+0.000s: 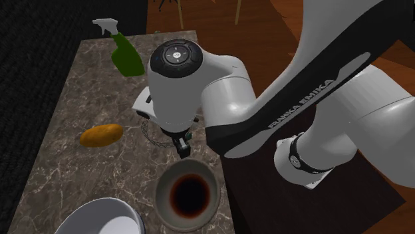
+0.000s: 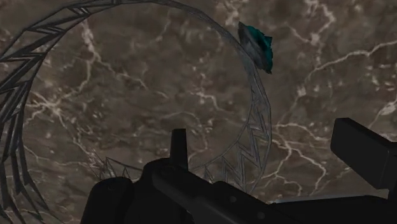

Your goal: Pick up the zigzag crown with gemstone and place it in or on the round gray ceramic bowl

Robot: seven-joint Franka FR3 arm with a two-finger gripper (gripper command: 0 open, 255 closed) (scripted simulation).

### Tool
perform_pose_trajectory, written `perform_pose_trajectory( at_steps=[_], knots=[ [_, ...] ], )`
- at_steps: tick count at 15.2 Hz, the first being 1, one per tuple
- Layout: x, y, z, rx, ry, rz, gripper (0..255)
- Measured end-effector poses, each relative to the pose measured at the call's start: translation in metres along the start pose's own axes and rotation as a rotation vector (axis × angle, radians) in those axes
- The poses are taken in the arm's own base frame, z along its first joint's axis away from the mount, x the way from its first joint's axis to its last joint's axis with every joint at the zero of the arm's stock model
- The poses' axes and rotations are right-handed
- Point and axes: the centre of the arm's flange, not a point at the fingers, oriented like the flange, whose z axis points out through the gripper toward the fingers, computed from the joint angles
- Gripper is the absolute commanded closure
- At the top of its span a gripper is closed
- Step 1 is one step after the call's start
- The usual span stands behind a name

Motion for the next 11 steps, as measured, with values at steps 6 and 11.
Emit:
perform_pose_trajectory(
  at_steps=[6,11],
  knots=[
    [0.019,0.007,-0.001,-0.041,0.127,0.012,0],
    [-0.001,-0.006,0.022,0.002,0.001,-0.010,255]
  ],
)
